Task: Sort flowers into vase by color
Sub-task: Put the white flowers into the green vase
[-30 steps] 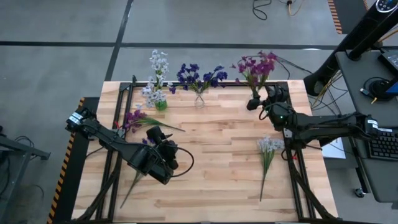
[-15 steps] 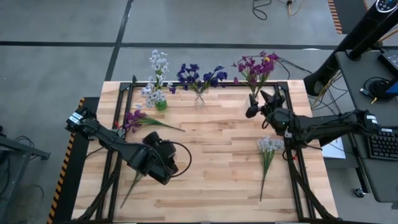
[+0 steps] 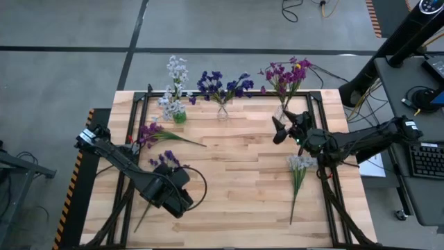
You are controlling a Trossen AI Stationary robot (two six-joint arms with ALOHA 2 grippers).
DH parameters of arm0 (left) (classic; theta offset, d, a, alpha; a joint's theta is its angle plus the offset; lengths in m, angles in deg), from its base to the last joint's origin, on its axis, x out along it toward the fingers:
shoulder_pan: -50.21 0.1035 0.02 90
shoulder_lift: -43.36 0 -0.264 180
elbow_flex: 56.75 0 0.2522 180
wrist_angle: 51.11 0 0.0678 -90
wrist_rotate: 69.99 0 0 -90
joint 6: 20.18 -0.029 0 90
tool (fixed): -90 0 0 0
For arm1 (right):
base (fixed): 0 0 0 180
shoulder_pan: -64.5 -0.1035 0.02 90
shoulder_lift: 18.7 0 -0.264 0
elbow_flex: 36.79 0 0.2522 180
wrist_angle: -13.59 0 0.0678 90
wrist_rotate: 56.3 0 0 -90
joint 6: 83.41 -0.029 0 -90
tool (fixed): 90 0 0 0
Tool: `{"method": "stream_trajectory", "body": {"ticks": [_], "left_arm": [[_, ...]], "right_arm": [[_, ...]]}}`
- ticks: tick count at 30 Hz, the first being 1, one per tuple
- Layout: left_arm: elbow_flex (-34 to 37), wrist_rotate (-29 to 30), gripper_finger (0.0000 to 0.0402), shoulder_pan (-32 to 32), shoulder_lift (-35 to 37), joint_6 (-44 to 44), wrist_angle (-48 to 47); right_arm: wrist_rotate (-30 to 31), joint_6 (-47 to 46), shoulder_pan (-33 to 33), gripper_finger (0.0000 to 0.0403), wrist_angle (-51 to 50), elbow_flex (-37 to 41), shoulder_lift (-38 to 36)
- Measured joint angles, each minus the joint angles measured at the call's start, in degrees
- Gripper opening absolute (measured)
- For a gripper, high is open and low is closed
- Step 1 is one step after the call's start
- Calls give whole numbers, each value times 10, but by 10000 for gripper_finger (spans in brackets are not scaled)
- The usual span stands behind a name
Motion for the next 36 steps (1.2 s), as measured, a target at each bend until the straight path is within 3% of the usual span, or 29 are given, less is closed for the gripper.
{"method": "stream_trajectory", "body": {"ticks": [4,8,14,19,28,36], "left_arm": [[0,1,215,-6,-8,3,-6],[0,12,215,-6,-13,2,-15],[0,34,215,-6,-14,-18,-4],[3,36,215,-10,-14,-90,44],[4,66,215,-22,-14,-151,81],[4,105,215,-31,-14,-152,80]], "right_arm": [[-76,-52,-33,286,-10,-15,14],[-163,-130,-52,286,-94,-59,49],[-280,-286,-55,286,-375,-175,147],[-392,-384,-77,286,-581,-260,238],[-478,-564,-203,286,-774,-340,308],[-516,-787,-304,286,-850,-310,303]]}}
